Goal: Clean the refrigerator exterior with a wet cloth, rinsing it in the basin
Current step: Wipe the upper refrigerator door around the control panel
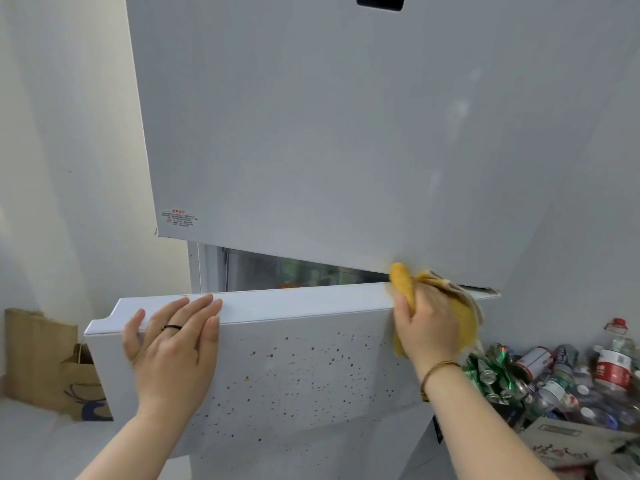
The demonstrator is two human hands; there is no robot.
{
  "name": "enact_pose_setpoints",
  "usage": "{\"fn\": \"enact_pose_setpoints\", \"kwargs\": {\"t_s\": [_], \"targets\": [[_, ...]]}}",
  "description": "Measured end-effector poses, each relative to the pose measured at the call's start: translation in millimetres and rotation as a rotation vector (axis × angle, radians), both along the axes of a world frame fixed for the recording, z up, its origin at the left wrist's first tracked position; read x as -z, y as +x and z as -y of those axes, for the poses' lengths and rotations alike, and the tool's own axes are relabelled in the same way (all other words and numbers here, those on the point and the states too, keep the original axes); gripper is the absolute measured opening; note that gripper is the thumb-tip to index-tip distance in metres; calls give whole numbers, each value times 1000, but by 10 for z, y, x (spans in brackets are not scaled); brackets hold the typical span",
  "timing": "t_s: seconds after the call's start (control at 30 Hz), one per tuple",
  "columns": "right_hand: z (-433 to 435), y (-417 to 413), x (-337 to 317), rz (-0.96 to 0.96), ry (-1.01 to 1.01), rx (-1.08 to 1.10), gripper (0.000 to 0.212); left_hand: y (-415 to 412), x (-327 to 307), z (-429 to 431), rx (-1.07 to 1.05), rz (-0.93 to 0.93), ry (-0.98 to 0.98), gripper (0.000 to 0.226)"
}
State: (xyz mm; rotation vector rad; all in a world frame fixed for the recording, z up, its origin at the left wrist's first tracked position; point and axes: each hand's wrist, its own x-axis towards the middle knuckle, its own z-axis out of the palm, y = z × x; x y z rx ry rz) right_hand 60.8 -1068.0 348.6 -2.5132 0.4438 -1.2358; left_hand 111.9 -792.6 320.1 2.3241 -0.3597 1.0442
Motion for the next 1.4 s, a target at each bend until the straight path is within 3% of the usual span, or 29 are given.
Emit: {"fn": "enact_pose_setpoints", "kwargs": {"t_s": [0.1,0.2,0.4,0.5,0.6,0.73,0.8,0.87,1.2,1.4], "targets": [[-492,235,-11,26,-128,-140,33,73,-15,9,-4,-29,-3,49],[-740,338,23,-12,-209,-252,34,107,-2,16,9,-33,4,49],[-172,112,90,-103,-313,-243,42,79,29,-30,72,-17,19,57],[210,-107,103,-117,-179,-181,43,66,44,-28,71,14,25,71],[439,-322,114,9,19,-46,46,160,38,-59,76,3,66,70],[561,-568,113,314,753,338,27,401,16,6,33,-89,134,52],[608,-641,50,475,1103,362,35,498,36,90,21,-113,146,42],[624,-661,-47,567,1303,317,40,545,98,191,60,-118,197,43],[443,-26,-453,671,1340,86,43,760,203,466,143,-45,197,62],[447,198,-472,772,1294,178,44,1010,57,475,196,6,237,71]]}}
